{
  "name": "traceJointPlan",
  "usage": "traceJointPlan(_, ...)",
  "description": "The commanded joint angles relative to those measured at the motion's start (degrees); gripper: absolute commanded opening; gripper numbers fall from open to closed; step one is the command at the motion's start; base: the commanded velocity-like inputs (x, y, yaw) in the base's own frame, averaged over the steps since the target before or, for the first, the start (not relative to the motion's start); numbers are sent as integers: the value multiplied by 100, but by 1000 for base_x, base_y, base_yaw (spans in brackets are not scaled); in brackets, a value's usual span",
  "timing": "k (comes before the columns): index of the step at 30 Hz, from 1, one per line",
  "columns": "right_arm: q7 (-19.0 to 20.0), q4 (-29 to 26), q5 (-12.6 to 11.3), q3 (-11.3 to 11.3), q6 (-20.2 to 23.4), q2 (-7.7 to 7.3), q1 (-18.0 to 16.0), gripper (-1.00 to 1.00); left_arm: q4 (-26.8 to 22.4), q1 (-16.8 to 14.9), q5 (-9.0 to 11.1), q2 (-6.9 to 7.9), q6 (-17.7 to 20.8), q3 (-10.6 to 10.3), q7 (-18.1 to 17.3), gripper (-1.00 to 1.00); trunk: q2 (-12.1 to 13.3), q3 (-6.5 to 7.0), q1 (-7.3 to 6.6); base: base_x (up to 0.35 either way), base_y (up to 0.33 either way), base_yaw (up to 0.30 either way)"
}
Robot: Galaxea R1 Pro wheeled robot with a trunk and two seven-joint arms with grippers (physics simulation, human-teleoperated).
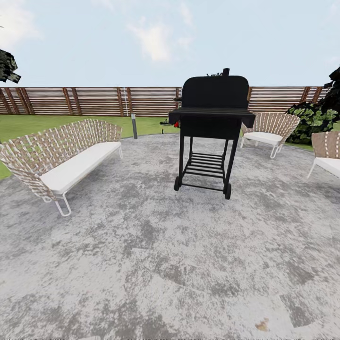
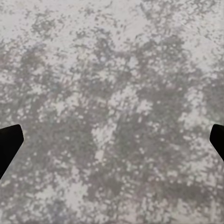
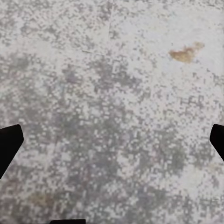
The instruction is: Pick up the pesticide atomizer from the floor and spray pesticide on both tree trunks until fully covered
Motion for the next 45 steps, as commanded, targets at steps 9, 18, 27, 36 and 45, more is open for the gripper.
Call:
traceJointPlan(9,-6,-150,-13,1,-477,39,-39,100,0,1,4,-14,0,-2,-3,100,-2,-1,1,13,0,0)
traceJointPlan(18,32,-93,-20,-19,-702,22,-132,100,0,1,3,35,6,0,-83,100,-2,-1,1,305,71,0)
traceJointPlan(27,37,121,-20,5,-703,55,-132,100,0,0,0,33,1,-6,-88,100,-2,-1,1,327,118,0)
traceJointPlan(36,37,125,-20,10,-703,56,-132,100,8,-4,-7,32,0,-17,-88,100,-2,-1,1,313,181,0)
traceJointPlan(45,37,126,-20,10,-703,56,-132,100,9,1,-9,32,0,-17,-88,100,-2,-1,1,324,116,0)
